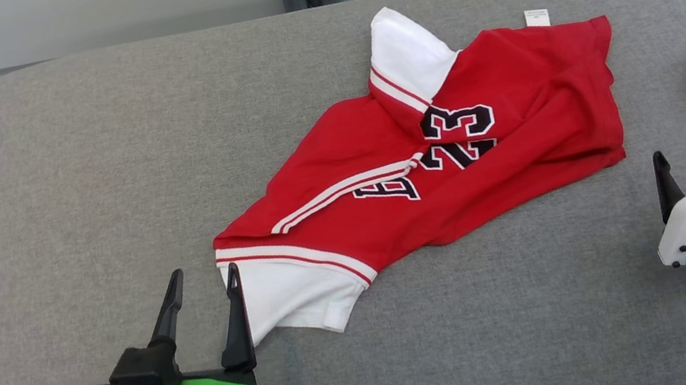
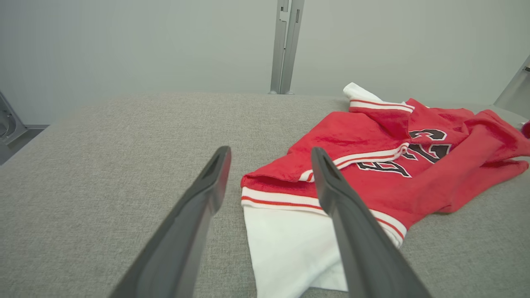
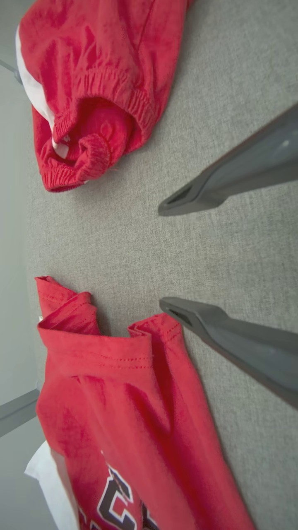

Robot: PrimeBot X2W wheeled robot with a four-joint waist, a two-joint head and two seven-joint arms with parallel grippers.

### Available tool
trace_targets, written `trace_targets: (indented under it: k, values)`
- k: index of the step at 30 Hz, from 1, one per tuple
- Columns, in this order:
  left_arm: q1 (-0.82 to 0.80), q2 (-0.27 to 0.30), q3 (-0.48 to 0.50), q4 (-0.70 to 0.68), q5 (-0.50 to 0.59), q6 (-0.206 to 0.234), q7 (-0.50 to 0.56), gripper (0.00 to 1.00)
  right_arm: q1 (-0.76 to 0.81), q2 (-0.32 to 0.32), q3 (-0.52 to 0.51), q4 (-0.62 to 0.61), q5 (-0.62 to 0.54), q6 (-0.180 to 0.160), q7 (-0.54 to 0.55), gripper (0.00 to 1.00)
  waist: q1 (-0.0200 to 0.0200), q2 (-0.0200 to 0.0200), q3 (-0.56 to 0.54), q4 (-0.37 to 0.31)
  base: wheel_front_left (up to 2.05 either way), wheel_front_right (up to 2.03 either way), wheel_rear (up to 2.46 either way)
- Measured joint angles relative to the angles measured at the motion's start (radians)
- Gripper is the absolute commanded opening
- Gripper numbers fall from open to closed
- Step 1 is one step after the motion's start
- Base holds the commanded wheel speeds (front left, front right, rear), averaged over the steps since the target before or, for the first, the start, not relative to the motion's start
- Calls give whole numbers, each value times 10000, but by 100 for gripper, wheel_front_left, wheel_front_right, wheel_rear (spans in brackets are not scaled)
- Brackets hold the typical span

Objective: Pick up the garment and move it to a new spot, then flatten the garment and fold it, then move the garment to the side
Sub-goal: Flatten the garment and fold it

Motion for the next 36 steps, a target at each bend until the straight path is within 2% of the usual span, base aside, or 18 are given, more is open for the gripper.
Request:
trace_targets:
  k: [13, 14, 16, 17, 18, 19, 26, 36]
  values:
    - [-79, -199, 215, 50, 240, -92, -88, 100, -1424, -343, 270, 2769, -42, 0, -391, 100, 0, 0, 317, 968, 0, 0, 0]
    - [-75, -209, 226, 52, 244, -94, -88, 100, -1527, -364, 295, 2934, -42, -2, -443, 94, 0, 0, 329, 1010, 0, 0, 0]
    - [-61, -228, 267, 56, 255, -94, -115, 100, -1685, -364, 362, 3202, -36, -2, -548, 42, 0, 0, 342, 1044, 0, 0, 0]
    - [-53, -232, 291, 54, 268, -94, -115, 100, -1764, -360, 416, 3350, -25, 0, -573, 29, 0, 0, 341, 1032, 0, 0, 0]
    - [-36, -236, 311, 52, 276, -92, -117, 100, -1821, -359, 460, 3461, -17, 0, -644, 5, 0, 0, 336, 1011, 0, 0, 0]
    - [-12, -238, 337, 54, 286, -92, -117, 100, -1874, -351, 535, 3582, 12, 0, -692, 0, 0, 0, 328, 974, 0, 0, 0]
    - [67, -324, 451, 36, 324, -130, -128, 100, -1645, -276, 740, 3605, 621, 2, -1461, 0, 0, 0, 217, 588, 0, 0, 0]
    - [271, -483, 614, 297, 320, -332, -132, 100, 444, 27, 880, 1544, 1406, 2, -1862, 0, 0, 0, -19, -222, 0, 0, 0]
